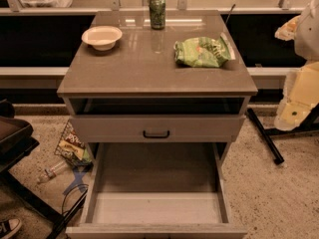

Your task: Place green jalapeno chip bag into middle drawer

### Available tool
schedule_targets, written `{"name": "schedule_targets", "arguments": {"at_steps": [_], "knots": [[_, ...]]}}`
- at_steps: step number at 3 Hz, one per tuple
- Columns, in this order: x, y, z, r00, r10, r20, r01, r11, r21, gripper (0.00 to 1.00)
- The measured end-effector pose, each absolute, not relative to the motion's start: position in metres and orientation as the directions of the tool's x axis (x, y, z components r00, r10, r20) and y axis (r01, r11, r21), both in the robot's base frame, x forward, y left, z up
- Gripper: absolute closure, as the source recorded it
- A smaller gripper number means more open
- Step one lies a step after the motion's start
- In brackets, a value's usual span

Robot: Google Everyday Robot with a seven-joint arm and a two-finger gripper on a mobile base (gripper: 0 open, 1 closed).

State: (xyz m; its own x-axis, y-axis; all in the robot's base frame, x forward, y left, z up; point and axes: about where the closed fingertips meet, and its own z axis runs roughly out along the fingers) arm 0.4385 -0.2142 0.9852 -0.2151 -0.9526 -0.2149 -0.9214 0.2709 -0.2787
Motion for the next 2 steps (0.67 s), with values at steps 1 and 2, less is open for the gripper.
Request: {"name": "schedule_targets", "arguments": {"at_steps": [1,2], "knots": [[0.438,-0.214,0.985,-0.215,-0.953,-0.215,-0.921,0.271,-0.279,0.00],[0.460,-0.207,0.988,-0.201,-0.945,-0.258,-0.908,0.279,-0.313,0.00]]}}
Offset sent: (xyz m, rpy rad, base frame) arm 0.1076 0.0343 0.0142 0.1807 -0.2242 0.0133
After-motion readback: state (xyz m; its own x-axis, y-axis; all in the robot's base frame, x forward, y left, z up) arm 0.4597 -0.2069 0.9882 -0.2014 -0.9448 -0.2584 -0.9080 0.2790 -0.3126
